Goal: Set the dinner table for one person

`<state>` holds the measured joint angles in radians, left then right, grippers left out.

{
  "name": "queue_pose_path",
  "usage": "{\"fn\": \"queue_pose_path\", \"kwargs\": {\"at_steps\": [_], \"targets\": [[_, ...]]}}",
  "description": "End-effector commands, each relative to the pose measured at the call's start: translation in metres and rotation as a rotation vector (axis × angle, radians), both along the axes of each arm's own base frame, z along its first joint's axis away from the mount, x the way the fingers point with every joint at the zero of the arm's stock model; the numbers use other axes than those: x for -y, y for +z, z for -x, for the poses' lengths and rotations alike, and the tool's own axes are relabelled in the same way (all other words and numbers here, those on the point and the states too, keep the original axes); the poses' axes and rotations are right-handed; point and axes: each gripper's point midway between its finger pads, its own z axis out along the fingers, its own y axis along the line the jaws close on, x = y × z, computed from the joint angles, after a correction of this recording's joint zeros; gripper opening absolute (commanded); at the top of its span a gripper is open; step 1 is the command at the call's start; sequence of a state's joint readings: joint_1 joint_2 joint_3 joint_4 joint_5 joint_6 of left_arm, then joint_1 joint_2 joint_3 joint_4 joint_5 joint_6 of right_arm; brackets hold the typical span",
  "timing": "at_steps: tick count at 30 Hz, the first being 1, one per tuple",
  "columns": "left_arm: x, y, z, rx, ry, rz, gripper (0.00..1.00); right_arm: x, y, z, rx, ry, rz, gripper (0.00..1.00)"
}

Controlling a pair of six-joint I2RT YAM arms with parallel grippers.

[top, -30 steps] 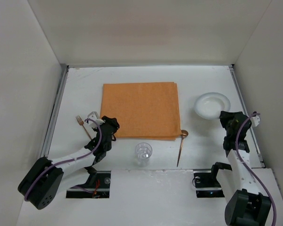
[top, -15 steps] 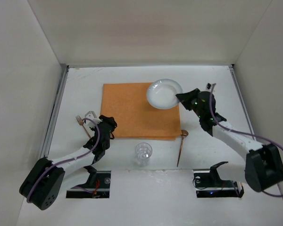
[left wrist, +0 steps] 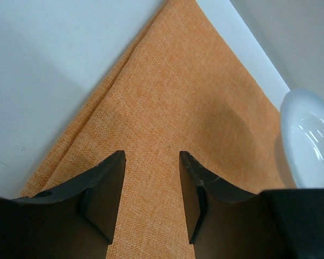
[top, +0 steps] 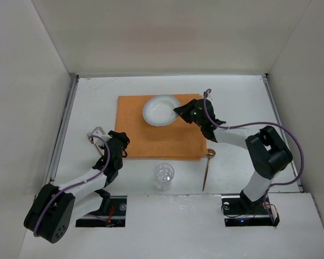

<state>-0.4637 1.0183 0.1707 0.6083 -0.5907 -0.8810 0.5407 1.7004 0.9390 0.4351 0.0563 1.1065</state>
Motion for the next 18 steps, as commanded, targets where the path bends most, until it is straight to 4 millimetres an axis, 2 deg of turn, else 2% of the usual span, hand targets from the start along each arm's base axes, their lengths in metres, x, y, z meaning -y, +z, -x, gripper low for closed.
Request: {"fn": "queue_pose_path", "kwargs": {"at_steps": [1,4,7,12,18], "targets": [[0.0,0.005,-0.002,0.024,0.008,0.024,0.41,-0.027,0.077,-0.019,0.191,0.002,-0.178,0.1],[0.002,0.007,-0.002,0.025,0.002,0.025,0.41,-0.044,0.054,-0.017,0.146,0.025,-0.176,0.1],[0.0,0.008,-0.002,0.032,0.006,0.021,0.41,-0.053,0.041,-0.014,0.114,0.036,-0.18,0.1],[0.0,0.011,-0.002,0.041,0.005,0.027,0.41,-0.054,0.026,-0.01,0.087,0.04,-0.178,0.11],[0.002,0.011,-0.003,0.039,0.0,0.026,0.41,-0.051,-0.011,-0.003,0.022,0.037,-0.135,0.14]]}}
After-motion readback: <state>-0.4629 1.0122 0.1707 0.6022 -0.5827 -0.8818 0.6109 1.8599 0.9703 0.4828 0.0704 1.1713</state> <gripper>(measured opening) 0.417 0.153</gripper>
